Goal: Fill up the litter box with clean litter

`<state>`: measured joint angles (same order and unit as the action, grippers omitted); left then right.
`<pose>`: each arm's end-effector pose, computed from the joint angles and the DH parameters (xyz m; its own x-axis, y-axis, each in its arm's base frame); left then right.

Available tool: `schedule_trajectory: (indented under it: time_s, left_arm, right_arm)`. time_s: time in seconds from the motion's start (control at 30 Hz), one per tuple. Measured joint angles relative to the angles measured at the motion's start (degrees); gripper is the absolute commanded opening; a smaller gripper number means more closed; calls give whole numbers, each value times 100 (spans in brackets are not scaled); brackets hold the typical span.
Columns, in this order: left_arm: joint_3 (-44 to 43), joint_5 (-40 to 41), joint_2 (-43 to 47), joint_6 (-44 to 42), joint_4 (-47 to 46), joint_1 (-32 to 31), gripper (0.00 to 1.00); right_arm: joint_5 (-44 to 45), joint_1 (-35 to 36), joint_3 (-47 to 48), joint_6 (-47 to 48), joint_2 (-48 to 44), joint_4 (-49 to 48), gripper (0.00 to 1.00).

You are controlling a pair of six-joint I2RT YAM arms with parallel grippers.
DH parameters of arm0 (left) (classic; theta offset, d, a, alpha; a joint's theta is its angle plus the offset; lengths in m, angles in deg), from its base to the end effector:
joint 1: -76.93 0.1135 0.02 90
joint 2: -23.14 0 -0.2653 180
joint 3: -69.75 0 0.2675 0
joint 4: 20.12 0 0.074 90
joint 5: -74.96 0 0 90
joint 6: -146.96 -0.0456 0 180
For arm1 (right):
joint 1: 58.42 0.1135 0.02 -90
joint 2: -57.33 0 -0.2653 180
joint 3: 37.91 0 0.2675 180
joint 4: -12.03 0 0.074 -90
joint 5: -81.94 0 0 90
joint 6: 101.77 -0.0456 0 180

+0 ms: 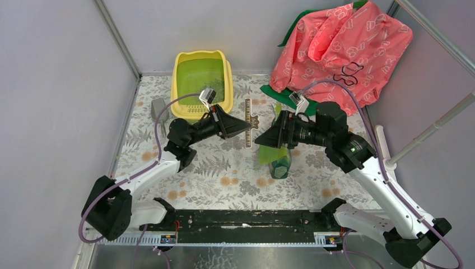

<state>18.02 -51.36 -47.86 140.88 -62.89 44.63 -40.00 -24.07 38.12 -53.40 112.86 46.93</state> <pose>0.2287 -0.1766 0.3202 -0.8490 -0.4112 -0.3320 0.4294 -0.1705 -0.8869 0.1759 0.1494 0.3979 -0.7526 0.1685 -0.6366 -0.5377 0.4008 0.7418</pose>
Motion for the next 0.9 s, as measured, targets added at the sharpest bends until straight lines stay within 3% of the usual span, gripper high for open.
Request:
schedule_trajectory:
  time_s: [0.13, 0.3, 0.6, 0.9]
  left_arm:
    - [-79, -236, 238, -96, 564, 55, 22]
    - [-79, -350, 341, -4, 597, 59, 21]
    - [72, -358, 245, 293, 461, 59, 21]
    - [205, -358, 216, 439, 269, 59, 21]
  right_arm:
    - [-7, 0, 44, 26, -76, -46, 86]
    - [-15, 0, -116, -186, -92, -520, 84]
    - [70, 2, -251, -411, 140, -1032, 66]
    - [168, 2, -251, -538, 289, -1311, 59]
